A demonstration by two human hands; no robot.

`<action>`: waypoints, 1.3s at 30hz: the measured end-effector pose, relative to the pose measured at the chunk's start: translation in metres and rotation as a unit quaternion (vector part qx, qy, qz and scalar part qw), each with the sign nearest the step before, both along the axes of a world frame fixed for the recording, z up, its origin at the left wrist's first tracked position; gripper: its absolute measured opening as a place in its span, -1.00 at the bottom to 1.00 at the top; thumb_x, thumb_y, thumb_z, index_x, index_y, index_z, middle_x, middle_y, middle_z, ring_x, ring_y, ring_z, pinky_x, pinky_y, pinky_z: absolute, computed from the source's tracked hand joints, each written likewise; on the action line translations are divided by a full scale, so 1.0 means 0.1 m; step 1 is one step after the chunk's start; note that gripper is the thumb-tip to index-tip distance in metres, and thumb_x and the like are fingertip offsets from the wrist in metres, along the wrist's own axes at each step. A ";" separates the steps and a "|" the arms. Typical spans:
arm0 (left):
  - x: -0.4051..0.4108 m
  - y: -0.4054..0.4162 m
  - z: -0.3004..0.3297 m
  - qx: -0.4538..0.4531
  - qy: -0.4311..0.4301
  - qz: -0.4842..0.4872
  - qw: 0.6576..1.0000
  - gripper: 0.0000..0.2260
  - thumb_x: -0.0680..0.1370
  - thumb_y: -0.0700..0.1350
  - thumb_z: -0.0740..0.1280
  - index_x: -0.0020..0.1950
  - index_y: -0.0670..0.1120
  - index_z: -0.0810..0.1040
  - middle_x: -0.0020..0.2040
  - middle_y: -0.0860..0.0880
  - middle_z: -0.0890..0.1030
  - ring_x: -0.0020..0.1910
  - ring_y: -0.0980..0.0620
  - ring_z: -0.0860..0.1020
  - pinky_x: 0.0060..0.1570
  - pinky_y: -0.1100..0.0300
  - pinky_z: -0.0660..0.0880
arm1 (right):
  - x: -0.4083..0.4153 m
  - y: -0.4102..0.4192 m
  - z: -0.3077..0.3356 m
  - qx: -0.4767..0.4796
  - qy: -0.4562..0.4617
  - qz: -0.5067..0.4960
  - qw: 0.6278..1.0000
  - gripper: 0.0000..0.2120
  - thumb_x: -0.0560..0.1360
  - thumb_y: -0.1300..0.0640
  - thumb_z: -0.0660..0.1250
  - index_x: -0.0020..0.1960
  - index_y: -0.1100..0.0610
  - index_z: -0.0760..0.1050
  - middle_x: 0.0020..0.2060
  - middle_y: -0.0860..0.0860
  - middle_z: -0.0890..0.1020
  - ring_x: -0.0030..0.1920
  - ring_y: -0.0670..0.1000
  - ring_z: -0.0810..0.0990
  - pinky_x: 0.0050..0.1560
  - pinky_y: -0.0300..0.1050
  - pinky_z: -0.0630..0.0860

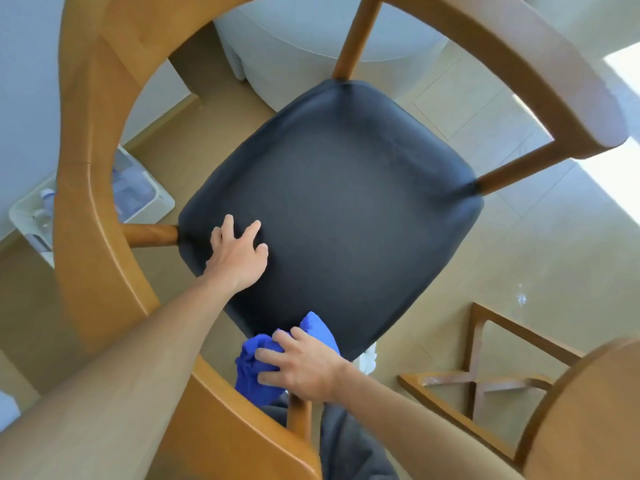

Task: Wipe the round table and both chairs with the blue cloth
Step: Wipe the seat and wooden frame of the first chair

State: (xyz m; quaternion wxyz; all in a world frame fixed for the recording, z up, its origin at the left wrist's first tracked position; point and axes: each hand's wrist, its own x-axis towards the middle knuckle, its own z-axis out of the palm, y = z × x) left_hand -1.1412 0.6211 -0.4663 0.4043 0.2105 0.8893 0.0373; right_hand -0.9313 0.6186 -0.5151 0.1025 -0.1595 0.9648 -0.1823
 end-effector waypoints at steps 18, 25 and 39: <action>0.34 0.17 -0.19 -0.007 0.067 0.041 0.997 -0.41 0.56 0.02 0.26 0.52 0.04 0.06 0.55 -0.02 -0.25 0.51 -0.11 -0.26 0.38 -0.29 0.15 | 0.29 2.80 0.12 0.030 -0.010 -0.689 0.724 -0.58 0.47 0.21 0.26 0.31 0.04 0.45 0.32 0.09 0.37 0.20 0.28 0.35 0.17 0.13 0.41; 0.34 0.26 -0.15 -0.020 0.066 0.054 0.996 -0.39 0.54 0.00 0.32 0.50 0.00 0.09 0.55 -0.06 -0.21 0.51 -0.13 -0.21 0.36 -0.23 0.19 | -0.02 1.82 0.15 0.052 0.036 -0.529 0.846 -0.65 0.22 0.22 0.38 0.00 0.03 0.55 0.07 0.04 0.56 -0.21 0.18 0.43 -0.30 -0.04 0.40; 0.82 1.00 0.29 0.121 -0.028 -0.309 0.943 -0.26 0.42 -0.15 0.28 0.55 0.03 0.03 0.55 0.15 -0.04 0.52 0.13 -0.17 0.48 0.18 -0.03 | 0.75 2.02 0.41 -0.117 -0.083 -0.488 0.861 -0.30 0.36 -0.13 0.15 0.49 -0.01 0.24 0.43 -0.09 0.30 0.36 0.03 0.23 0.29 -0.05 0.27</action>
